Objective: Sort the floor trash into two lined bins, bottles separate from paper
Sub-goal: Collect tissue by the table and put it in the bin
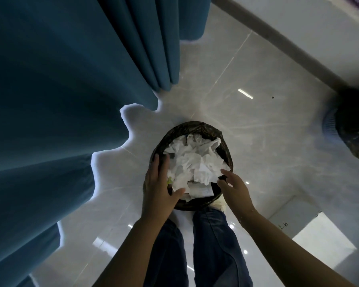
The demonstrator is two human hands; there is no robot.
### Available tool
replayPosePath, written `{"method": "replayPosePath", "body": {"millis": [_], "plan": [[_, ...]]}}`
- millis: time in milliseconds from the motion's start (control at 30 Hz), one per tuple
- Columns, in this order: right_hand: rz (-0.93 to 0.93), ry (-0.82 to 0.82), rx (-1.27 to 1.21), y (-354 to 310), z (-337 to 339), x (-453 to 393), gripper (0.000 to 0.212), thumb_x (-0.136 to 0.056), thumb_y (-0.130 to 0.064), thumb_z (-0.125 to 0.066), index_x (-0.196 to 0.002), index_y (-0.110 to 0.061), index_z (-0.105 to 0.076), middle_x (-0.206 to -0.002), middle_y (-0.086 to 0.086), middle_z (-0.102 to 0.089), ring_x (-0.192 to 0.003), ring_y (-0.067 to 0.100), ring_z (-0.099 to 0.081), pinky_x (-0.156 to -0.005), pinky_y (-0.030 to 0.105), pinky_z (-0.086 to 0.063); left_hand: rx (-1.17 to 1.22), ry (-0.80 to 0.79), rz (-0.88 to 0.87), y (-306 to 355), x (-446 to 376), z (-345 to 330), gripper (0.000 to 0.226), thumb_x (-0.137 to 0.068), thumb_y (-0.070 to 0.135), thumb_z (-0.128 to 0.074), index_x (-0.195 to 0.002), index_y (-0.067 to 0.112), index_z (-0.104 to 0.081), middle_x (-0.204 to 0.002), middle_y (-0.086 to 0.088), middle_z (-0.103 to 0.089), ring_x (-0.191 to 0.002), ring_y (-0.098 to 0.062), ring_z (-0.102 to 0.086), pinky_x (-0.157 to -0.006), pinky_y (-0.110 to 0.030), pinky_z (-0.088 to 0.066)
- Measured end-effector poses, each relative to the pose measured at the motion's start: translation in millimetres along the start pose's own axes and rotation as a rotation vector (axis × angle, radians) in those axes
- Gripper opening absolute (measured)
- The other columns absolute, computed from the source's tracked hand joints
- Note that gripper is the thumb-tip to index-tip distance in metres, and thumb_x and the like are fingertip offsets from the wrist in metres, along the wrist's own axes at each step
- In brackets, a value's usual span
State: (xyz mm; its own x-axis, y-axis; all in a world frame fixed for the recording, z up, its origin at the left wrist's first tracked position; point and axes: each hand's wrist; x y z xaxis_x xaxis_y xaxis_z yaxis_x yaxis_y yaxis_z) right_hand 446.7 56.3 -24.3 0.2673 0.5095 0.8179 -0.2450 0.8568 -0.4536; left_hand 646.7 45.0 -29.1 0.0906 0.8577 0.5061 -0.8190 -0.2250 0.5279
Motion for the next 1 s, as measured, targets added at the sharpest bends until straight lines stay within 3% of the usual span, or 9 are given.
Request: {"method": "replayPosePath", "body": {"millis": [100,233,433,567,667,733,800,867,1000], "plan": [[0.083,-0.016,0.140,12,-2,-2,0.047,-0.092,-0.012,-0.052,-0.139,-0.014,-0.044,-0.145,0.007,-0.039,-0.132,0.020,-0.037,-0.105,0.026,-0.028,-0.220,-0.119,-0.269,-8,-6,-16,0.089,-0.083,0.054,-0.056,-0.149,0.038,0.000,-0.159,-0.005,0.010,-0.146,-0.029,0.005,-0.115,-0.049,-0.011],[0.502,-0.057,0.683,29,-9,-16,0.069,-0.090,-0.022,-0.055,-0.149,-0.024,-0.020,-0.159,0.003,-0.007,-0.146,0.025,-0.008,-0.111,0.035,-0.026,-0.578,-0.234,-0.492,-16,-19,-53,0.067,-0.089,0.054,-0.024,-0.151,0.028,-0.017,-0.158,-0.013,-0.011,-0.144,-0.034,-0.013,-0.108,-0.059,-0.028],[0.525,-0.226,1.020,42,-18,-41,0.079,-0.090,-0.020,-0.049,-0.150,-0.023,0.001,-0.156,0.003,0.018,-0.140,0.023,0.021,-0.120,0.040,-0.009,-0.603,-0.325,-0.512,-35,-55,-78,0.053,-0.089,0.037,-0.034,-0.139,0.023,-0.046,-0.152,-0.012,-0.031,-0.143,-0.028,-0.016,-0.105,-0.060,-0.033],[0.501,-0.229,0.981,38,-16,-46,0.074,-0.091,-0.020,-0.048,-0.151,-0.022,-0.005,-0.158,0.001,0.014,-0.146,0.024,0.007,-0.118,0.036,-0.014,-0.596,-0.382,-0.491,-27,-51,-74,0.063,-0.095,0.024,-0.046,-0.150,0.025,-0.017,-0.159,-0.007,0.005,-0.144,-0.027,0.013,-0.115,-0.056,0.003],[0.498,-0.156,0.904,33,-13,-32,0.065,-0.092,-0.020,-0.048,-0.150,-0.022,-0.018,-0.159,0.001,0.002,-0.147,0.023,-0.004,-0.113,0.035,-0.026,-0.478,-0.217,-0.486,-13,-20,-49,0.068,-0.079,0.016,-0.068,-0.141,0.022,-0.042,-0.154,-0.009,-0.027,-0.142,-0.029,-0.027,-0.113,-0.055,-0.018],[0.503,-0.137,0.868,32,-11,-20,0.064,-0.092,-0.019,-0.050,-0.150,-0.020,-0.022,-0.159,0.002,-0.002,-0.146,0.024,-0.011,-0.110,0.033,-0.032,-0.316,-0.051,-0.476,-9,3,-28,0.057,-0.068,0.005,-0.075,-0.122,0.020,-0.063,-0.136,-0.006,-0.055,-0.121,-0.025,-0.052,-0.101,-0.046,-0.042],[0.492,-0.133,0.826,30,-10,-9,0.063,-0.092,-0.018,-0.050,-0.149,-0.019,-0.023,-0.159,0.003,-0.003,-0.145,0.024,-0.015,-0.107,0.031,-0.034,-0.161,0.104,-0.393,-14,23,-4,0.037,-0.070,-0.002,-0.071,-0.102,0.018,-0.069,-0.112,0.000,-0.067,-0.094,-0.020,-0.060,-0.082,-0.035,-0.052],[0.479,-0.138,0.799,30,-13,-2,0.062,-0.093,-0.018,-0.050,-0.149,-0.020,-0.024,-0.159,0.003,-0.006,-0.143,0.023,-0.019,-0.107,0.030,-0.035,-0.019,0.186,-0.162,-23,36,11,0.025,-0.077,-0.002,-0.066,-0.095,0.016,-0.065,-0.098,0.002,-0.064,-0.082,-0.017,-0.061,-0.071,-0.030,-0.050],[0.489,-0.148,0.743,22,-24,7,0.060,-0.091,-0.016,-0.050,-0.147,-0.021,-0.029,-0.158,0.002,-0.013,-0.143,0.023,-0.019,-0.107,0.032,-0.034,0.188,0.173,0.465,-64,42,7,0.036,-0.080,0.013,-0.072,-0.114,0.013,-0.057,-0.114,-0.009,-0.055,-0.099,-0.026,-0.058,-0.075,-0.029,-0.045]]}}
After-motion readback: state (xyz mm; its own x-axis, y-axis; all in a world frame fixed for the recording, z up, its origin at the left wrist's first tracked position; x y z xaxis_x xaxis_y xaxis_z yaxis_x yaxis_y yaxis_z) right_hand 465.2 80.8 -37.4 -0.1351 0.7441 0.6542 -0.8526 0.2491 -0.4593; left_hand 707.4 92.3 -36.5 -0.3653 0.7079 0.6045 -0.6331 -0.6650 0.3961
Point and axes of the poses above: each hand's wrist, its own x-axis away from the middle knuckle, its own z-axis out of the back of the hand, y = z × x
